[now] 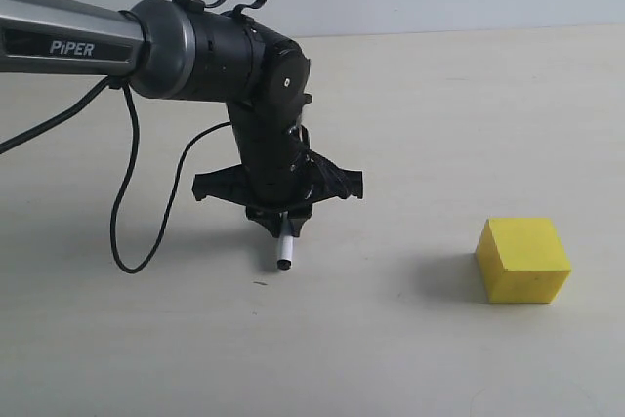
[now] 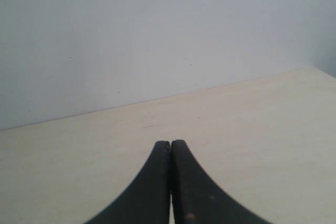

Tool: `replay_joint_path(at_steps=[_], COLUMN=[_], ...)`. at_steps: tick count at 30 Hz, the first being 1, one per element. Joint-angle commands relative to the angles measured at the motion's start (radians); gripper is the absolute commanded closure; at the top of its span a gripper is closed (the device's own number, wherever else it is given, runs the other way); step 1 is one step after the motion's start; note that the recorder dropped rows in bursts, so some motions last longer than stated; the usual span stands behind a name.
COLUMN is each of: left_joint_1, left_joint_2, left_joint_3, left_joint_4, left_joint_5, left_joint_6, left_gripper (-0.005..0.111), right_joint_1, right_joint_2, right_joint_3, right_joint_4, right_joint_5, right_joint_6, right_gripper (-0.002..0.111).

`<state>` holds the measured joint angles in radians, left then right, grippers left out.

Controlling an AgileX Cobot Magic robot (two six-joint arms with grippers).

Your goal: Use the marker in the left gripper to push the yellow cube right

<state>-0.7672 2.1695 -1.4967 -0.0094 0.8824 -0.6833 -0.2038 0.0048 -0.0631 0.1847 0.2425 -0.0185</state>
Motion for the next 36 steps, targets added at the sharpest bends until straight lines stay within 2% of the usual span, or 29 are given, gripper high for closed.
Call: replay_joint_path(at_steps=[1,14,18,20,22,24,30,36], left_joint_1=[0.004,0.004,0.004,0.004,0.004,0.004,0.004,0.004], left_joint_2=[0.004,0.004,0.004,0.004,0.004,0.004,-0.006,-0.118], left_joint_3=[-0.006,-0.006,-0.006,-0.006,-0.006,-0.006,-0.006,-0.006], left_joint_4=[-0.009,-0.009,-0.011,-0.011,-0.011,-0.011,-0.009,-0.009], left_joint_5=[-0.001,0.005,0.005,0.005,0.005,0.005,0.000,0.054], left_joint_6=[-0.040,-0.057,-0.062,-0.064,-0.064,-0.064,-0.048,0.067], left_gripper=[0.107,0.105,0.089,0.075,0.067,0.064,0.063,0.064], right_joint_1=[-0.005,-0.005,-0.005,-0.005,-0.005,-0.005,-0.005,-0.005], right_joint_2=[-0.005,-0.005,-0.005,-0.005,-0.005,-0.005,-0.005,-0.005], right_joint_3=[0.006,0.006,0.006,0.006,0.006,0.006,0.006,0.006], right_joint_4=[-0.001,-0.001,-0.001,-0.001,-0.001,-0.001,-0.001,-0.001], right_joint_5=[-0.003,-0.003,-0.003,-0.003,-0.003,-0.003,-0.003,-0.003], right_joint_6=[-0.009,-0.009,-0.009,-0.009,-0.009,-0.009,-0.009,-0.009], right_gripper=[0.108,0.108,0.108,0.108,0.108,0.108,0.108,0.108])
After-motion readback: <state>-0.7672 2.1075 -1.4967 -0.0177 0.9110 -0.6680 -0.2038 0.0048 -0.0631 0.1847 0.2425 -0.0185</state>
